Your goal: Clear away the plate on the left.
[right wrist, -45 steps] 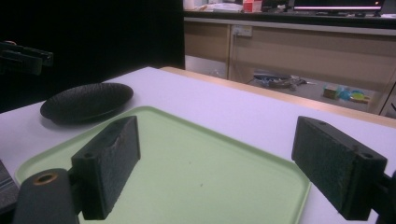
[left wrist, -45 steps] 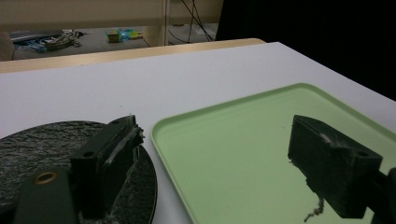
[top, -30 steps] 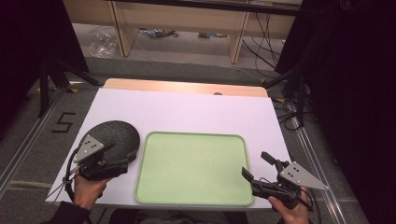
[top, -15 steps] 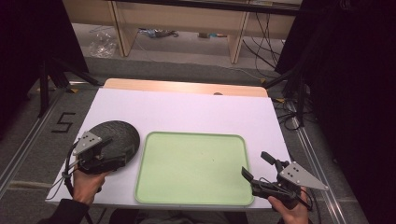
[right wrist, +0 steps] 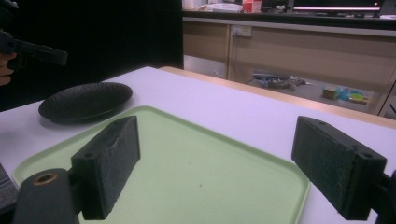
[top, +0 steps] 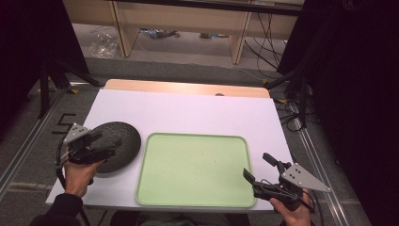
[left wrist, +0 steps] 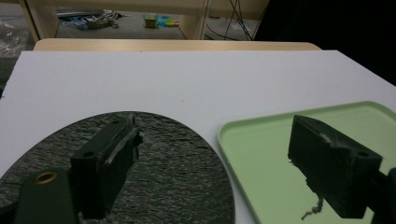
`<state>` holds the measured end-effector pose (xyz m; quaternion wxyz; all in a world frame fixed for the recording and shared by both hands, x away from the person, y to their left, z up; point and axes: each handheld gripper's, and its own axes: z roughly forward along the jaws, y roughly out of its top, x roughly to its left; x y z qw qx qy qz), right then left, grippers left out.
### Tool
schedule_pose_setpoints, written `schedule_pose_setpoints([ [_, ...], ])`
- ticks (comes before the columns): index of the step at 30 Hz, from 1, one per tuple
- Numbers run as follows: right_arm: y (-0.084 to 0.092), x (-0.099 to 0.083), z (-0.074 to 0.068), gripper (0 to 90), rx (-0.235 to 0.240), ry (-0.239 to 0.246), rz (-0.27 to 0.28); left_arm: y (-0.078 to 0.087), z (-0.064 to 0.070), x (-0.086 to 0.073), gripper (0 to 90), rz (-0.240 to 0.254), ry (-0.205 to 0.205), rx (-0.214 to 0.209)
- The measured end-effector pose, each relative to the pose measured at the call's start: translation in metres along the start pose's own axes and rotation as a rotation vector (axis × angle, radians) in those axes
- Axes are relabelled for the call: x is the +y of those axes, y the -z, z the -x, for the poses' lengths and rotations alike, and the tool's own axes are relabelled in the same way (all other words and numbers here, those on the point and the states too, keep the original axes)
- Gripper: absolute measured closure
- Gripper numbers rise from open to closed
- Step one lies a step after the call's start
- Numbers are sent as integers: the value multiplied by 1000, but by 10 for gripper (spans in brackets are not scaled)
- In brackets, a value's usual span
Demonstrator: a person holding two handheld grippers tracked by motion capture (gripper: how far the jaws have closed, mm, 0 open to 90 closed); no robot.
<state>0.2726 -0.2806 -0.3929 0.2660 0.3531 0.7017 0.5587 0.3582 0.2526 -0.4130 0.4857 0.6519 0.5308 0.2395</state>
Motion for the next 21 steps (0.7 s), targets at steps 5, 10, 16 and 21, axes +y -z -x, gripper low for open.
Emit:
schedule_pose_setpoints([
  [5, 0, 0, 0, 162, 4, 1, -3, -8, -17, 2, 158, -24, 19, 33],
  [10, -1, 0, 0, 162, -1, 2, -3, -13, -33, 3, 158, -52, 45, 66],
  [16, -1, -1, 0, 162, 5, 4, 5, -19, -54, 3, 158, -93, 78, 100],
  [21, 0, 0, -1, 162, 1, 8, 4, -23, -72, 1, 159, -141, 103, 132],
])
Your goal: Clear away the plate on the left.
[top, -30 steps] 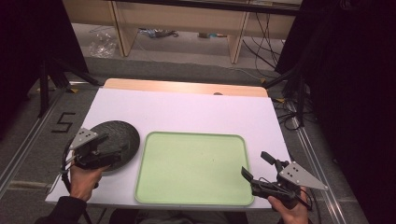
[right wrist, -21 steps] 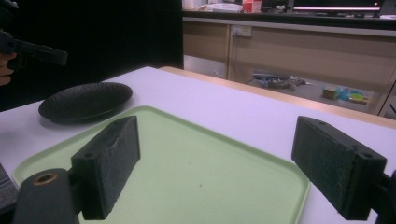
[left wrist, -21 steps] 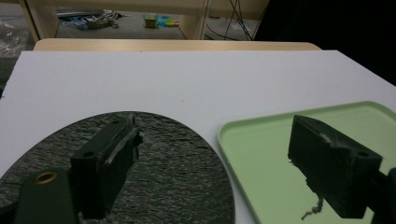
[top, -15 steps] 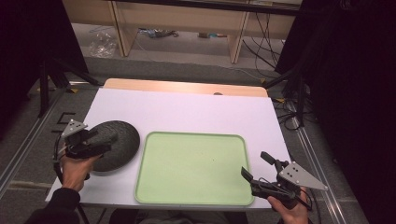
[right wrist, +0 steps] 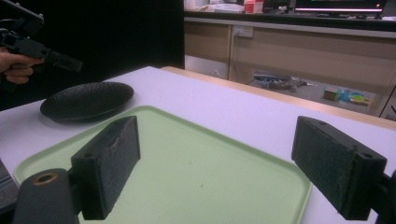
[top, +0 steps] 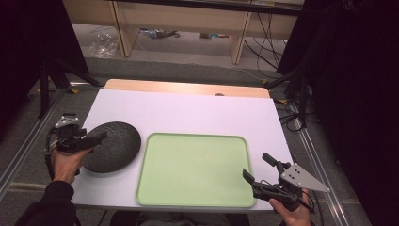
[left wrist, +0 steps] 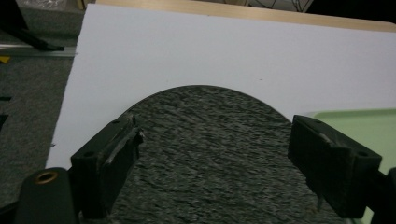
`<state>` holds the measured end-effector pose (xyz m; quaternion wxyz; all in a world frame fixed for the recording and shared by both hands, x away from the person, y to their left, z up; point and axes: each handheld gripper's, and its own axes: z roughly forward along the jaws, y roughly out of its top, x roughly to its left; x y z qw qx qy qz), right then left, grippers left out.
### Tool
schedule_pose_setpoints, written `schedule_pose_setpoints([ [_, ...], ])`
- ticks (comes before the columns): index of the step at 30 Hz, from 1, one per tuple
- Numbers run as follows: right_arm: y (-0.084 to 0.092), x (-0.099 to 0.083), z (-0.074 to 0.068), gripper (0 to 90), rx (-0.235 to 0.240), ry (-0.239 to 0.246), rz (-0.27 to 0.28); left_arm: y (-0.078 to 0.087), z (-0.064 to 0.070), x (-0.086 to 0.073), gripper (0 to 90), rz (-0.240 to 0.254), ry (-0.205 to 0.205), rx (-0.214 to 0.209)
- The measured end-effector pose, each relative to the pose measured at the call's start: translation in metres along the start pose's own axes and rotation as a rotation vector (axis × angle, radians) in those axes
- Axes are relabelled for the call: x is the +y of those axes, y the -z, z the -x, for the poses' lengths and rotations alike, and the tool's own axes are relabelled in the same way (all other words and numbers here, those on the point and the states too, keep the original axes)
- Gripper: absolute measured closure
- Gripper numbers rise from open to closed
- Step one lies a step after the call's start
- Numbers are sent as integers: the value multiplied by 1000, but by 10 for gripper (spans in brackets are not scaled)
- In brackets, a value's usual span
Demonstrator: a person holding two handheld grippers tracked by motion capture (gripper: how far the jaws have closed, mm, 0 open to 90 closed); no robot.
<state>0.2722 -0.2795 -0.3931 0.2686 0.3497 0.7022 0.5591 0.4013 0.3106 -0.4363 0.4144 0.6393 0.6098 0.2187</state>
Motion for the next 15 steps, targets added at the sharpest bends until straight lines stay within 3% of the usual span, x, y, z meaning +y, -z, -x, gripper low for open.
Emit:
schedule_pose_setpoints([
  [4, 0, 0, 0, 162, 3, 2, -1, -2, -13, 1, 162, -38, 23, 17],
  [11, 0, 0, 0, 162, 7, 1, 1, -3, -28, 1, 169, -59, 58, 25],
  [15, 0, 0, 0, 162, 8, 2, 0, -5, -37, -2, 178, -103, 89, 38],
])
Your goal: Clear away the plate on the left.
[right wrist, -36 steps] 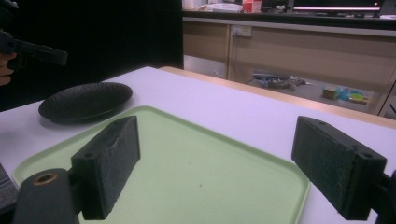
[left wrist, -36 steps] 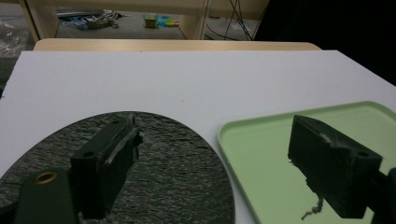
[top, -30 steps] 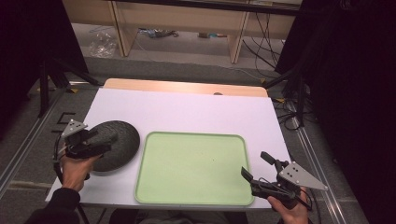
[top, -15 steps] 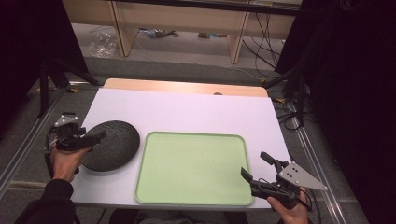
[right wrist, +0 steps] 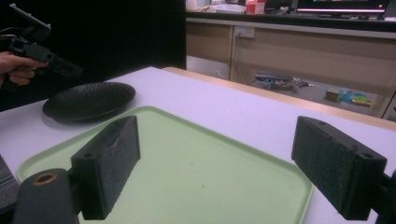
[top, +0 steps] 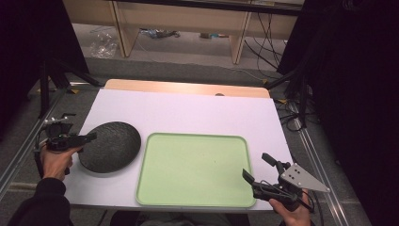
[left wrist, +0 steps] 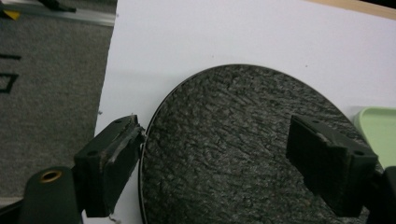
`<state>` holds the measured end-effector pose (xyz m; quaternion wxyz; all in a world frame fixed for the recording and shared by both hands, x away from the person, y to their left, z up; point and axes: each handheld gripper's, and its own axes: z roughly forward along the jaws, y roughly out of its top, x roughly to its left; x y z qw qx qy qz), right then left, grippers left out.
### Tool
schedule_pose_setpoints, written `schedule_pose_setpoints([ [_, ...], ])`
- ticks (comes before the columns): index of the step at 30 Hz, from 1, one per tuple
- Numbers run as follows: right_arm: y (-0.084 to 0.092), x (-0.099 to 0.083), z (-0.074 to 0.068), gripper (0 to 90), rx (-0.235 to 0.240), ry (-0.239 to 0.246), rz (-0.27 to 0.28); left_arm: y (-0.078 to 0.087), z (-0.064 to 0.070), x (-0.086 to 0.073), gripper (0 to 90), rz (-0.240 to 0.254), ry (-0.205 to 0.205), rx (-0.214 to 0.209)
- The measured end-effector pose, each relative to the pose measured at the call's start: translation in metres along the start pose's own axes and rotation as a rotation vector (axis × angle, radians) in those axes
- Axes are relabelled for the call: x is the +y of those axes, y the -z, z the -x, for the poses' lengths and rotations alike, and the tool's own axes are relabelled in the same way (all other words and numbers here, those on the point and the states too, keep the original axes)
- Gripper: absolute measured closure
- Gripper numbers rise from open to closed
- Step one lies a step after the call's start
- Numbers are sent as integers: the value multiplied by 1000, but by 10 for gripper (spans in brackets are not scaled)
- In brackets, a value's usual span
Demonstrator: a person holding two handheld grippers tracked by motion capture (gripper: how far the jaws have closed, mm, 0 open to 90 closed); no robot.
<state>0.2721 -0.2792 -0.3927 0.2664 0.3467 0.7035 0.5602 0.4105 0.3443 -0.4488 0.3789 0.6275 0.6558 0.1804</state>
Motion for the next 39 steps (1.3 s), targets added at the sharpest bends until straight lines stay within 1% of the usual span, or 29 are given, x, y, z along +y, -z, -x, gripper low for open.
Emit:
schedule_pose_setpoints([
  [1, 0, 0, 0, 162, -1, -2, -5, -4, -4, -2, 180, 8, 32, -4],
  [2, 0, 0, 0, 162, 0, -2, -6, -4, -4, -2, 181, 8, 32, -4],
  [3, 0, 0, 0, 162, 0, 2, -1, -3, -8, -2, 181, -41, 20, 4],
  [5, 0, 0, 0, 162, 1, 0, -3, -6, -14, -3, 192, -54, 63, -6],
  [6, 0, 0, 0, 162, 1, 0, -4, -7, -16, -3, 199, -61, 61, -10],
  [7, 0, 0, 0, 162, 1, 1, -4, -8, -20, -4, 206, -54, 80, -26],
  [8, 0, 0, 0, 162, 1, 1, -4, -8, -20, -4, 220, -54, 80, -26],
  [9, 0, 0, 0, 162, 3, 3, -3, -9, -25, -5, 221, -75, 101, -27],
  [12, 0, 0, 0, 162, 2, 3, 1, -9, -31, -6, 223, -76, 141, -38],
  [14, 0, 0, 0, 162, 3, 2, -3, -9, -33, -6, 233, -80, 147, -39],
  [15, 0, 0, 0, 162, 4, 4, -1, -11, -36, -7, 244, -97, 160, -49],
  [16, 0, 0, 0, 162, 4, 5, 0, -11, -36, -7, 253, -97, 160, -49],
  [17, 0, 0, 0, 162, 4, 4, -2, -11, -39, -8, 263, -130, 146, -43],
  [18, 0, 0, 0, 162, 5, 4, -6, -11, -39, -8, 275, -130, 146, -43],
  [19, 0, 0, 0, 162, 6, 5, -7, -13, -40, -8, 290, -128, 171, -63],
  [20, 0, 0, 0, 162, 6, 5, -7, -13, -40, -8, 304, -128, 171, -63],
  [21, -1, 0, -1, 162, 4, 5, 0, -14, -40, -8, 314, -136, 188, -68],
  [24, -1, 0, -1, 162, 5, 5, 0, -15, -40, -9, 337, -152, 186, -69],
  [25, 0, 0, -1, 162, 5, 5, -3, -18, -40, -9, 342, -172, 190, -79],
  [26, 0, 0, -1, 162, 5, 5, -3, -18, -40, -9, 359, -172, 190, -79],
  [27, 0, 0, 0, 162, 5, 7, -2, -20, -40, -10, 383, -190, 181, -80],
  [29, 0, 0, -1, 162, 6, 5, -4, -22, -39, -10, 411, -208, 181, -88],
  [30, -1, 0, -1, 162, 8, 4, 7, -23, -38, -10, 428, -214, 178, -91],
  [32, -1, 0, -1, 162, 9, 6, 7, -23, -38, -10, 463, -216, 175, -95],
  [33, -1, 0, -1, 162, 2, 7, 2, -25, -38, -10, 482, -224, 195, -102],
  [36, -1, 0, -2, 162, 7, 7, 5, -26, -40, -11, 535, -227, 209, -106],
  [37, -1, 0, -2, 162, 4, 8, 5, -26, -43, -12, 561, -219, 230, -111],
  [38, -1, 0, -2, 162, 4, 8, 5, -26, -43, -12, 590, -219, 230, -111],
  [39, -1, 0, -2, 162, 5, 9, 4, -26, -44, -12, 624, -222, 242, -102],
])
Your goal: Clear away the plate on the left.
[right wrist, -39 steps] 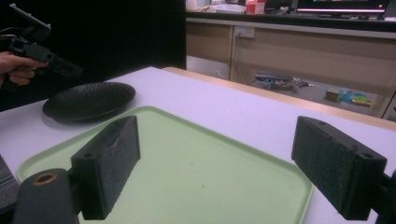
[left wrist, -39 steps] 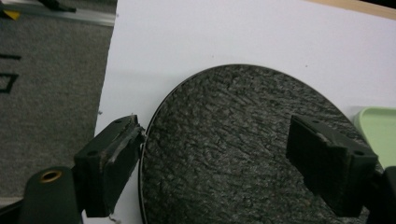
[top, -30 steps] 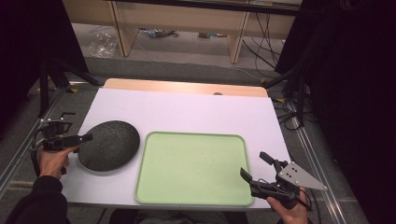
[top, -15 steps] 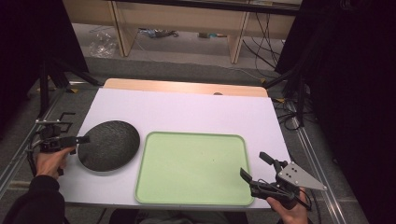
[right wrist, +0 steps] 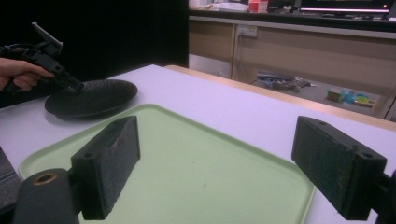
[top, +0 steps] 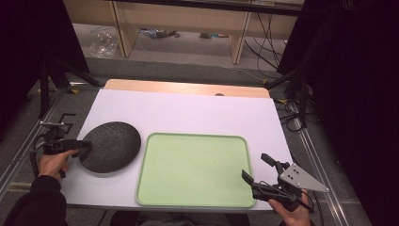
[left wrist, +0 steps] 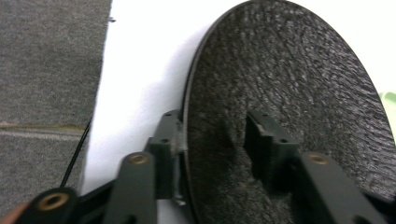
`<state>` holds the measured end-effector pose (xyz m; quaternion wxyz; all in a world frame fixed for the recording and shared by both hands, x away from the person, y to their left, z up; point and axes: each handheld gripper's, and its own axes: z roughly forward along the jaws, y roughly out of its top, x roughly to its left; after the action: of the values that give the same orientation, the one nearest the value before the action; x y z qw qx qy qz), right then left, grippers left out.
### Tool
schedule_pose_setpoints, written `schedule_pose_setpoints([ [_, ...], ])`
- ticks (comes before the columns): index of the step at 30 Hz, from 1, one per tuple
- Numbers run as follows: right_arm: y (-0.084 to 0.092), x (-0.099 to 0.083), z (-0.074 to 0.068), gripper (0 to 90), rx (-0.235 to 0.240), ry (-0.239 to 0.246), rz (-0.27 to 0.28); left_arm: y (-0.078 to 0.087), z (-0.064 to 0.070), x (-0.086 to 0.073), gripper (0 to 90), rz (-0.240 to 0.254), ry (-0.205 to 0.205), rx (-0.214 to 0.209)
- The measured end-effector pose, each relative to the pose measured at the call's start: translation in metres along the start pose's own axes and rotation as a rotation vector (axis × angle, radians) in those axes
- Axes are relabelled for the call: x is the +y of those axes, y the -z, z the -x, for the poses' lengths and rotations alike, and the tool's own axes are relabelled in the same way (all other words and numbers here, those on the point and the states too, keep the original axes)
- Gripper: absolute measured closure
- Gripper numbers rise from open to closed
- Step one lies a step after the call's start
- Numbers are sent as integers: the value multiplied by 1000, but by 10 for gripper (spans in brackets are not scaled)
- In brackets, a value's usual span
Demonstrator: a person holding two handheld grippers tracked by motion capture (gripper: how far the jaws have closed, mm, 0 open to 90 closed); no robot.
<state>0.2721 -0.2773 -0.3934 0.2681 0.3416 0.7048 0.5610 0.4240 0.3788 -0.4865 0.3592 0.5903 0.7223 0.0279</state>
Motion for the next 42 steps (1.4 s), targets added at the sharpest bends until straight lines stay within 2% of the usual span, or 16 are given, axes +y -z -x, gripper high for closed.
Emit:
schedule_pose_setpoints([
  [1, 0, 0, 0, 162, -1, 1, 0, 0, -1, 0, 643, 11, 36, -2],
  [5, 0, 0, 0, 162, 1, 3, 0, 1, -5, -1, 684, 23, 74, -27],
  [8, 0, 0, 0, 162, -4, 4, -3, 5, -10, -3, 719, 51, 104, -92],
  [9, 0, 0, 0, 162, -4, 4, -3, 5, -10, -3, 740, 51, 104, -92],
  [10, -1, 0, 0, 163, 7, -2, 2, 11, -10, -2, 758, 85, 110, -123],
  [14, -1, 0, -1, 164, 5, -1, 2, 17, -5, 0, 782, 120, 93, -143],
  [16, -2, -1, -1, 164, 9, -7, 3, 24, 4, 3, 808, 140, 62, -138],
  [19, 0, 0, 0, 164, 13, 1, -23, 30, 12, 6, 835, 160, 58, -152],
  [22, 0, 0, 0, 164, 9, 1, -28, 39, 32, 10, 848, 208, -19, -154],
  [25, -1, -1, 0, 164, -3, 0, -13, 45, 37, 11, 860, 213, -44, -150],
  [26, -1, 0, 1, 164, 4, 0, -23, 49, 44, 11, 861, 222, -68, -130],
  [30, 0, 0, 0, 164, 7, -1, -27, 54, 55, 13, 866, 247, -94, -98],
  [33, 0, 0, 0, 164, 7, -1, -28, 64, 62, 16, 870, 262, -147, -72],
  [35, -1, -1, 1, 164, 3, -2, -12, 72, 70, 17, 870, 274, -185, -28],
  [39, -1, -1, 0, 164, 2, 2, -12, 75, 81, 17, 869, 286, -230, 3],
  [42, -1, 0, 0, 164, 1, 4, -13, 79, 101, 17, 869, 286, -299, 42],
])
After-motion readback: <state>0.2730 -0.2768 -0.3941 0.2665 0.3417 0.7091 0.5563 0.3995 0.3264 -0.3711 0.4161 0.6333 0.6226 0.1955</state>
